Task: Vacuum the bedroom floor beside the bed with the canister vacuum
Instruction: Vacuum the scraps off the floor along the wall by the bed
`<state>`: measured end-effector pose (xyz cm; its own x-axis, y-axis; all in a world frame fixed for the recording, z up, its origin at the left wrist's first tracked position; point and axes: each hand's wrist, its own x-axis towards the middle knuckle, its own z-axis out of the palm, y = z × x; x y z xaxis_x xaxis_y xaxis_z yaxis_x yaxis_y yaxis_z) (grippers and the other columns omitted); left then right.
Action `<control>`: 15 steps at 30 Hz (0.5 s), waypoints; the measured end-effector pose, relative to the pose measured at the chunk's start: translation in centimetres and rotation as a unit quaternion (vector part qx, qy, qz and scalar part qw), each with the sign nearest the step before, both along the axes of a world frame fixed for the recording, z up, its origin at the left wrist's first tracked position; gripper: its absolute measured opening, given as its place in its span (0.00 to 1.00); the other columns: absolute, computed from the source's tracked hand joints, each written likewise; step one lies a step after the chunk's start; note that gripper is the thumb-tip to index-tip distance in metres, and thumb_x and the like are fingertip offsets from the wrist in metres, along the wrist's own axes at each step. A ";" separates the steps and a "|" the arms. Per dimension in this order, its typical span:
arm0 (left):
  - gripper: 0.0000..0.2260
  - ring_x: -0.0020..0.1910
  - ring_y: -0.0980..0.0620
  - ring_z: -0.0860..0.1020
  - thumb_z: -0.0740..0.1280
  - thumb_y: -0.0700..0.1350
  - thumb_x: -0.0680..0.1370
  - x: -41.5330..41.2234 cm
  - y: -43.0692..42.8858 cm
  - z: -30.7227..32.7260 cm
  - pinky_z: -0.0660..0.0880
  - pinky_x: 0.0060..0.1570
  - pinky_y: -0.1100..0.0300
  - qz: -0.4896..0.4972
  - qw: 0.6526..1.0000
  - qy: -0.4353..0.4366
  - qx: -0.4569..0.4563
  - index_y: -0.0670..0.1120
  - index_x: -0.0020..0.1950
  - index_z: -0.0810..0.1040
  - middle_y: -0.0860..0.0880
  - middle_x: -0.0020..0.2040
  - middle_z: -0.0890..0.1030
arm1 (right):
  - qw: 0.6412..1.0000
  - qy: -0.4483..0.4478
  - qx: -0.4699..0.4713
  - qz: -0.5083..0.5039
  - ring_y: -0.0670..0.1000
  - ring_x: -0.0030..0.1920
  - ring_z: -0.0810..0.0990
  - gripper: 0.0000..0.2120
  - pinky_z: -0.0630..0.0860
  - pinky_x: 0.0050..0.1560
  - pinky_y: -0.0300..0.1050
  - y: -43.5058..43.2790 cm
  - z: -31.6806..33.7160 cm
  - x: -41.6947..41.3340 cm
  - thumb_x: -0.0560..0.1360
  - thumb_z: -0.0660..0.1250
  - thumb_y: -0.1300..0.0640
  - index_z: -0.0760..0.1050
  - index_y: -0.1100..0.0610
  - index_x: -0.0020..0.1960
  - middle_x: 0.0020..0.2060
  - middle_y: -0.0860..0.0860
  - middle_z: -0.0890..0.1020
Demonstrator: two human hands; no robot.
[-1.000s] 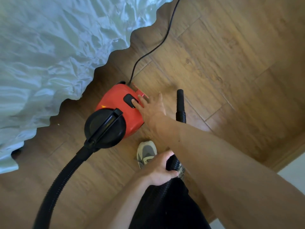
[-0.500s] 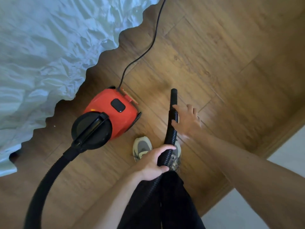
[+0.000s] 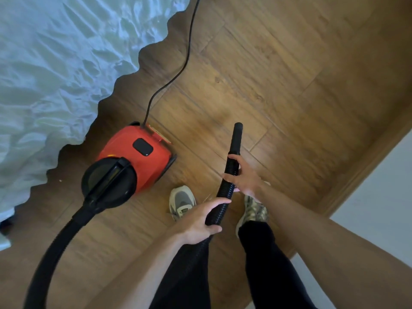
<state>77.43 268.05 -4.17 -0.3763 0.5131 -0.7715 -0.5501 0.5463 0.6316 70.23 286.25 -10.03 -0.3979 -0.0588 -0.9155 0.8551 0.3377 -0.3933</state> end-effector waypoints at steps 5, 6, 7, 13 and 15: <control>0.32 0.65 0.55 0.73 0.70 0.41 0.77 -0.8 2.4 -1.2 0.76 0.62 0.51 -0.021 0.999 -0.003 -0.025 0.70 0.70 0.63 0.58 0.71 0.69 | 1.000 0.007 0.010 -0.006 0.61 0.55 0.79 0.30 0.83 0.49 0.60 2.0 -1.6 0.0 0.76 0.70 0.65 0.64 0.48 0.74 0.56 0.55 0.74; 0.33 0.66 0.55 0.73 0.70 0.41 0.76 -0.8 2.9 -1.6 0.76 0.62 0.51 -0.024 0.999 -0.008 -0.029 0.70 0.70 0.63 0.58 0.71 0.69 | 1.000 0.004 0.010 -0.007 0.60 0.56 0.80 0.31 0.83 0.49 0.59 2.6 -2.0 0.0 0.76 0.70 0.65 0.64 0.48 0.74 0.55 0.54 0.74; 0.33 0.66 0.55 0.72 0.70 0.40 0.76 -0.8 3.5 -1.9 0.76 0.62 0.50 -0.025 0.999 -0.013 -0.032 0.71 0.70 0.63 0.59 0.72 0.68 | 1.000 0.001 0.010 -0.006 0.60 0.56 0.80 0.31 0.83 0.49 0.58 3.3 -2.3 0.0 0.76 0.70 0.65 0.64 0.48 0.74 0.54 0.53 0.74; 0.34 0.70 0.54 0.69 0.70 0.40 0.76 -0.7 6.6 -3.8 0.72 0.67 0.49 -0.059 0.996 -0.022 -0.067 0.72 0.70 0.61 0.57 0.73 0.67 | 1.000 -0.028 -0.010 -0.010 0.59 0.57 0.78 0.33 0.83 0.45 0.52 6.7 -4.4 0.3 0.76 0.70 0.67 0.62 0.49 0.74 0.58 0.56 0.73; 0.34 0.71 0.55 0.67 0.70 0.41 0.77 -0.7 7.6 -4.1 0.69 0.69 0.50 -0.079 0.994 -0.028 -0.076 0.70 0.71 0.60 0.57 0.73 0.67 | 1.000 -0.026 -0.008 0.003 0.59 0.58 0.78 0.34 0.82 0.50 0.58 7.4 -5.1 0.7 0.74 0.72 0.66 0.62 0.49 0.74 0.59 0.56 0.73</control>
